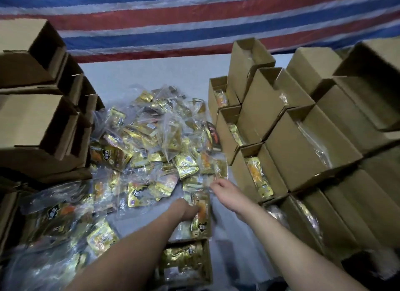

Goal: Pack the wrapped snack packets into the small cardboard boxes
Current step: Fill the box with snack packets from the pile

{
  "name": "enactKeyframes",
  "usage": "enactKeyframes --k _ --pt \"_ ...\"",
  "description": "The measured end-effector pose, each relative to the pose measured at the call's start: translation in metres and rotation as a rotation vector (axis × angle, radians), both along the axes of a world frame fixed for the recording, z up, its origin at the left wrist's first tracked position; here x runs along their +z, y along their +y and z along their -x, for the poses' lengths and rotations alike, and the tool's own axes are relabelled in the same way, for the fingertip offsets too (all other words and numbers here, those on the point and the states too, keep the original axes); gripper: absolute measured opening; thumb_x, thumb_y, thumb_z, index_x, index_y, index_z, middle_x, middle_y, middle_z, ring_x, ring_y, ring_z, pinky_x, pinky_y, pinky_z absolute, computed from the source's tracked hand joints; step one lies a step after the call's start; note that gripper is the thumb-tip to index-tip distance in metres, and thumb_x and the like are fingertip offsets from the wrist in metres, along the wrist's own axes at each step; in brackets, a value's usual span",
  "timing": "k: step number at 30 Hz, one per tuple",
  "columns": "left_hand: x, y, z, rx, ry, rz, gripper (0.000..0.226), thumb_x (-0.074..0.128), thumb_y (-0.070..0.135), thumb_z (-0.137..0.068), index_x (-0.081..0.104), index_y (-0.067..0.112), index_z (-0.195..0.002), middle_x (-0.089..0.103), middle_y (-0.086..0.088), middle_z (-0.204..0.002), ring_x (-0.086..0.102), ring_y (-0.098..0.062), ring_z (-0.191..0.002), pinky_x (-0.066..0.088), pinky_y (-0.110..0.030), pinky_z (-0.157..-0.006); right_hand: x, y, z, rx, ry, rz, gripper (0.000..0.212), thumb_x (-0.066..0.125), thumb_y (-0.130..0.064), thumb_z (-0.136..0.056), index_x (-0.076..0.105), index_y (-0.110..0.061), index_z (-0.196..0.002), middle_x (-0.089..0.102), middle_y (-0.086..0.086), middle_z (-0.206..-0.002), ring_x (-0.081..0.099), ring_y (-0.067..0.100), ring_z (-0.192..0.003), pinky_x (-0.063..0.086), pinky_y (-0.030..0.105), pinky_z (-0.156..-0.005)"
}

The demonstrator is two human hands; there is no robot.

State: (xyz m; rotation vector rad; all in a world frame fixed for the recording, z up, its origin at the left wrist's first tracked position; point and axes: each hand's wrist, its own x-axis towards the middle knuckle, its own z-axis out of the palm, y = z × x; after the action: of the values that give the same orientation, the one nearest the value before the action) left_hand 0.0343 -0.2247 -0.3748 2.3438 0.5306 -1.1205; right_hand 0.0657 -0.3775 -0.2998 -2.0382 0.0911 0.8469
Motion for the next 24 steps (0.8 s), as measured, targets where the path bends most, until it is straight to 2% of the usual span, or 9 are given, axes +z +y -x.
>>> enactKeyframes --k 2,6,8,11,16,19,21,22,24 --pt "-0.014 -0.006 -0.005 0.050 0.055 -0.006 0.064 0.056 0.055 -0.091 0.061 0.001 -0.126 0.064 -0.015 -0.127 0.060 -0.027 -0.119 0.046 -0.032 -0.101 -0.010 -0.006 0.007 -0.049 0.027 0.002 0.015 0.046 -0.043 -0.100 0.057 -0.033 -0.098 0.054 -0.023 -0.096 0.047 -0.007 -0.088 0.038 0.021 -0.071" --pt "-0.033 -0.012 -0.008 0.229 0.103 0.032 0.077 0.072 0.054 -0.081 0.048 -0.004 -0.124 0.067 -0.016 -0.117 0.066 -0.025 -0.105 0.055 -0.031 -0.083 -0.027 -0.017 0.027 -0.140 0.081 -0.010 0.017 0.048 -0.037 -0.099 0.061 -0.028 -0.103 0.061 -0.016 -0.099 0.054 -0.001 -0.091 0.041 0.023 -0.075" --pt "-0.038 -0.013 -0.007 0.246 0.107 0.016 0.083 0.072 0.055 -0.080 0.044 -0.006 -0.128 0.065 -0.017 -0.120 0.066 -0.026 -0.107 0.056 -0.033 -0.087 -0.031 -0.021 0.033 -0.147 0.101 0.012 0.019 0.046 -0.034 -0.099 0.061 -0.025 -0.093 0.062 -0.013 -0.092 0.056 0.004 -0.086 0.041 0.022 -0.069" --pt "-0.047 -0.011 -0.004 0.297 0.079 0.004 0.075 0.073 0.057 -0.078 0.057 -0.002 -0.122 0.068 -0.014 -0.118 0.065 -0.027 -0.110 0.054 -0.033 -0.094 -0.036 -0.022 0.034 -0.142 0.136 0.042 0.021 0.046 -0.034 -0.099 0.061 -0.023 -0.093 0.065 -0.006 -0.097 0.058 0.006 -0.088 0.043 0.022 -0.067" --pt "-0.053 -0.012 -0.006 0.524 0.101 0.185 0.052 0.080 0.033 -0.079 0.067 -0.004 -0.112 0.068 -0.016 -0.097 0.062 -0.023 -0.085 0.056 -0.039 -0.083 -0.039 -0.014 0.031 -0.141 0.188 0.015 0.025 0.045 -0.032 -0.098 0.064 -0.016 -0.098 0.068 0.007 -0.107 0.064 0.021 -0.103 0.049 0.036 -0.095" --pt "-0.044 -0.017 -0.005 0.659 0.161 0.314 0.039 0.076 0.027 -0.084 0.066 0.001 -0.111 0.067 -0.015 -0.088 0.065 -0.022 -0.089 0.054 -0.036 -0.076 -0.037 -0.009 0.029 -0.132 0.200 0.014 0.022 0.046 -0.034 -0.097 0.064 -0.022 -0.096 0.068 -0.001 -0.102 0.063 0.016 -0.098 0.049 0.032 -0.088" --pt "-0.031 -0.018 -0.004 0.750 0.195 0.423 0.016 0.070 0.023 -0.088 0.065 0.009 -0.090 0.060 -0.006 -0.058 0.060 -0.015 -0.056 0.047 -0.021 -0.053 -0.034 -0.008 0.026 -0.159 0.188 0.005 0.020 0.048 -0.035 -0.097 0.064 -0.024 -0.093 0.068 -0.006 -0.097 0.063 0.011 -0.091 0.048 0.029 -0.080" --pt "-0.025 -0.018 -0.003 0.793 0.200 0.470 0.015 0.067 0.022 -0.090 0.063 0.010 -0.083 0.058 -0.004 -0.055 0.055 -0.015 -0.045 0.043 -0.018 -0.044 -0.032 -0.007 0.023 -0.172 0.161 0.004 0.018 0.049 -0.034 -0.097 0.064 -0.025 -0.091 0.068 -0.008 -0.093 0.062 0.009 -0.088 0.047 0.026 -0.075" --pt "-0.006 -0.014 -0.001 0.884 0.176 0.582 0.014 0.063 0.020 -0.093 0.061 0.009 -0.084 0.063 -0.008 -0.067 0.058 -0.019 -0.050 0.048 -0.022 -0.046 -0.024 -0.004 0.016 -0.180 0.086 0.033 0.015 0.050 -0.033 -0.097 0.063 -0.026 -0.093 0.066 -0.011 -0.092 0.060 0.007 -0.085 0.044 0.021 -0.068"
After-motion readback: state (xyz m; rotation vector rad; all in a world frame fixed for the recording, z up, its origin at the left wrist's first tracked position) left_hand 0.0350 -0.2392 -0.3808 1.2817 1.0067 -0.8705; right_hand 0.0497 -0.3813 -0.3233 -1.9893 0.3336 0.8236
